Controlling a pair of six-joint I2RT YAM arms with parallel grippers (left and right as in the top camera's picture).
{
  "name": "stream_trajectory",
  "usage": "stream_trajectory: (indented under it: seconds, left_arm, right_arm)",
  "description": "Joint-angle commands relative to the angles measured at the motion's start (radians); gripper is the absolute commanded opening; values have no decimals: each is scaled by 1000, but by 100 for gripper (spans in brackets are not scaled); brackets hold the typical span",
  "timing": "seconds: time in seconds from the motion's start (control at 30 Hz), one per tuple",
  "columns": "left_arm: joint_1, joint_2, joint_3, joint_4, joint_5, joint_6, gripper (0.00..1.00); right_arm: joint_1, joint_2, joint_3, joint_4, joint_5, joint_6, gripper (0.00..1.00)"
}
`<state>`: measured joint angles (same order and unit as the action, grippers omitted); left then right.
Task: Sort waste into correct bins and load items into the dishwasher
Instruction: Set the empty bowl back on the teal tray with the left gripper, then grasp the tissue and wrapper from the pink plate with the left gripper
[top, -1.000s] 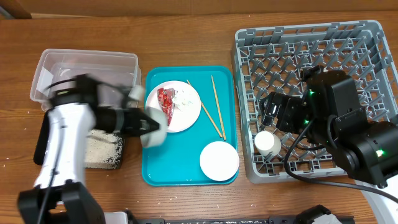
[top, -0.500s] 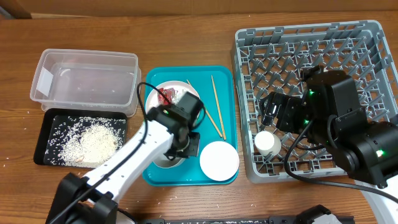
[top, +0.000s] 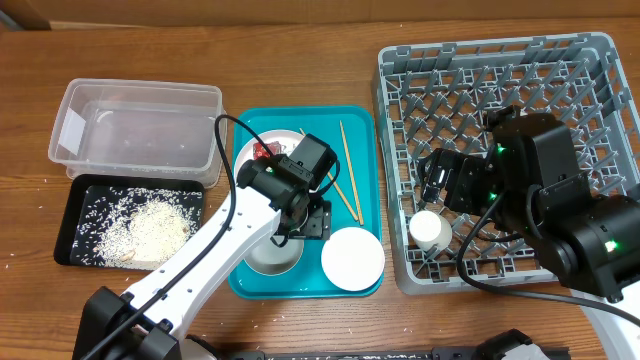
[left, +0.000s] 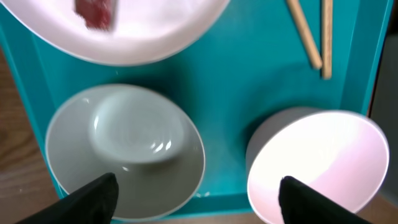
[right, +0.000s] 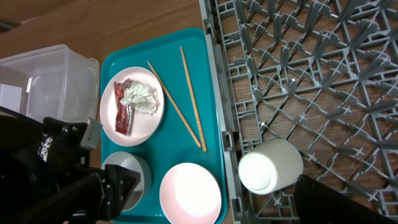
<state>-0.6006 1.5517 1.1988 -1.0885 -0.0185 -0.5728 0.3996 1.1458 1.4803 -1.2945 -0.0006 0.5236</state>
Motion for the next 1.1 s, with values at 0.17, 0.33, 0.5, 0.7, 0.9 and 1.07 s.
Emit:
stream_trajectory:
  seconds: [0.17, 0.33, 0.5, 0.7, 0.9, 1.07]
  left_arm:
    - [55, 5, 16, 206, -116, 151, 79]
    - [126, 72, 16, 346, -130, 180, 74]
    - [183, 218, 16, 468, -28, 203, 73]
    - [202, 335, 16, 564, 62, 211, 55]
    - [202, 331, 62, 525, 101, 210, 4]
    - [211, 276, 217, 313, 65, 199, 4]
  right_arm:
    - [-2, 0, 17, 3, -2, -3, 100]
    - [-2, 13, 17, 3, -16, -3, 100]
    - [-2, 45, 17, 3, -39, -3, 100]
    - [-2, 62, 17, 8, -39, -3, 100]
    - [-2, 62, 17, 7, -39, -3, 100]
    - [-2, 62, 17, 6, -39, -3, 100]
